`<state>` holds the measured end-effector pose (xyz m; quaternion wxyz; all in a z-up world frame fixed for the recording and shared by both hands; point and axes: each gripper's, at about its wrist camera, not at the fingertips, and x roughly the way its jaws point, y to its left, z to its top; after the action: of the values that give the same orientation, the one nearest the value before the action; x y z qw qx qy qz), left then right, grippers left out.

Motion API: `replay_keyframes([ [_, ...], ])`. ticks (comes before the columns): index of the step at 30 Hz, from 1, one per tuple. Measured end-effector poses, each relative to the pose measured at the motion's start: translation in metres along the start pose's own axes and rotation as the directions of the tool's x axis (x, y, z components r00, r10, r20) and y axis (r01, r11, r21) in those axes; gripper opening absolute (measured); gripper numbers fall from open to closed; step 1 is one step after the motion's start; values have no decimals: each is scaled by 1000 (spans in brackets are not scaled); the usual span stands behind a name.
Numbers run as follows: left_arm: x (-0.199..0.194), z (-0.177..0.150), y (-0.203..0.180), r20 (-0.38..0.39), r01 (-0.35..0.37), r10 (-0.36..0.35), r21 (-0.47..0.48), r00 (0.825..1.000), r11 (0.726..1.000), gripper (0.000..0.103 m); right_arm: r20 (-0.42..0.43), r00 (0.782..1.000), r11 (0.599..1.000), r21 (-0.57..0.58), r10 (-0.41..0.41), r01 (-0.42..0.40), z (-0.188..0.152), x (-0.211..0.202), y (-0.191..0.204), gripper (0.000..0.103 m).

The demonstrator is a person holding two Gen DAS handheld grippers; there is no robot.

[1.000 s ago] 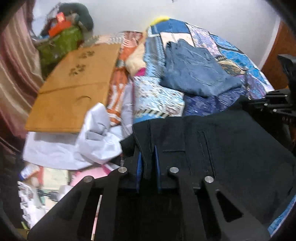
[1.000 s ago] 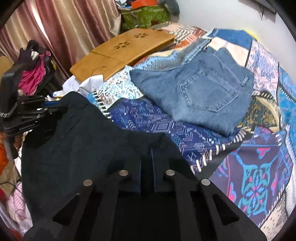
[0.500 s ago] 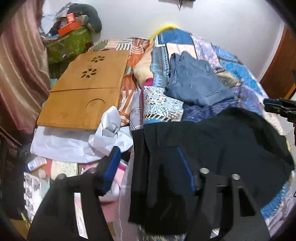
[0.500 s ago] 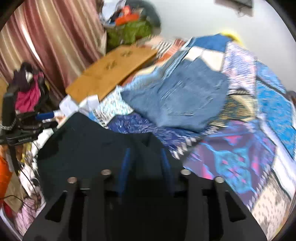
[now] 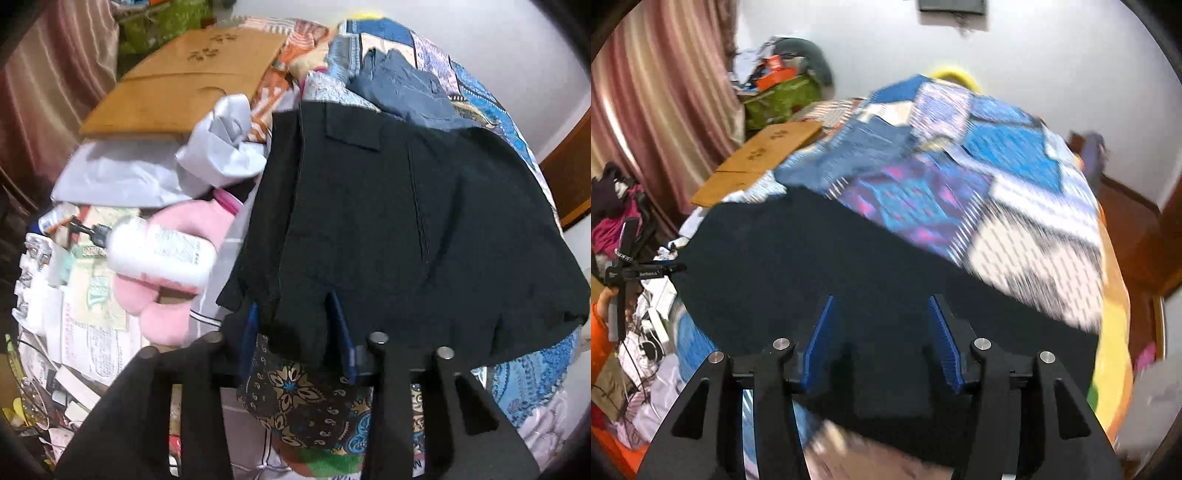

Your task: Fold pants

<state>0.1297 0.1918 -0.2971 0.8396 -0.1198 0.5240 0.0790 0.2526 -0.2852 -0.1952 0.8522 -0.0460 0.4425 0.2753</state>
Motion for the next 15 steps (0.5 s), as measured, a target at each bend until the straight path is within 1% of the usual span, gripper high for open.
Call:
replay_keyframes([
  [3,-13,0,-9,55,-80,76,76,996,994,25,-38,999,998,61,-29,31,-26,5,-19,48],
  [5,-17,2,-8,68,-140,133,107,989,984,25,-61,998,995,93,-32,38,-36,10,-25,48],
  [6,-15,3,-3,52,-144,139,101,989,984,26,-66,997,994,104,-30,36,-40,11,-28,48],
  [7,-7,4,2,5,-136,136,97,991,986,27,-64,998,994,106,-27,33,-45,9,-29,48],
  [8,-3,5,6,-17,-136,139,101,990,986,28,-59,998,994,107,-24,30,-47,8,-29,48],
  [9,-1,4,6,-30,-146,150,118,988,982,31,-47,999,994,105,-22,27,-47,6,-28,48],
  [10,-4,3,4,-25,-159,163,132,986,978,33,-37,999,994,107,-18,22,-48,2,-29,48],
  [12,-18,6,-7,19,-221,222,174,975,960,37,-14,1000,993,117,5,-3,-45,-1,-28,48],
  [13,-26,8,-13,49,-233,228,185,972,955,38,-8,1000,993,119,11,-10,-43,-2,-26,48],
  [14,-39,12,-20,79,-214,203,190,976,958,39,-2,1000,993,115,21,-20,-39,-1,-23,48],
  [15,-48,16,-27,98,-188,172,191,980,963,43,2,1000,994,101,31,-31,-34,1,-18,48],
])
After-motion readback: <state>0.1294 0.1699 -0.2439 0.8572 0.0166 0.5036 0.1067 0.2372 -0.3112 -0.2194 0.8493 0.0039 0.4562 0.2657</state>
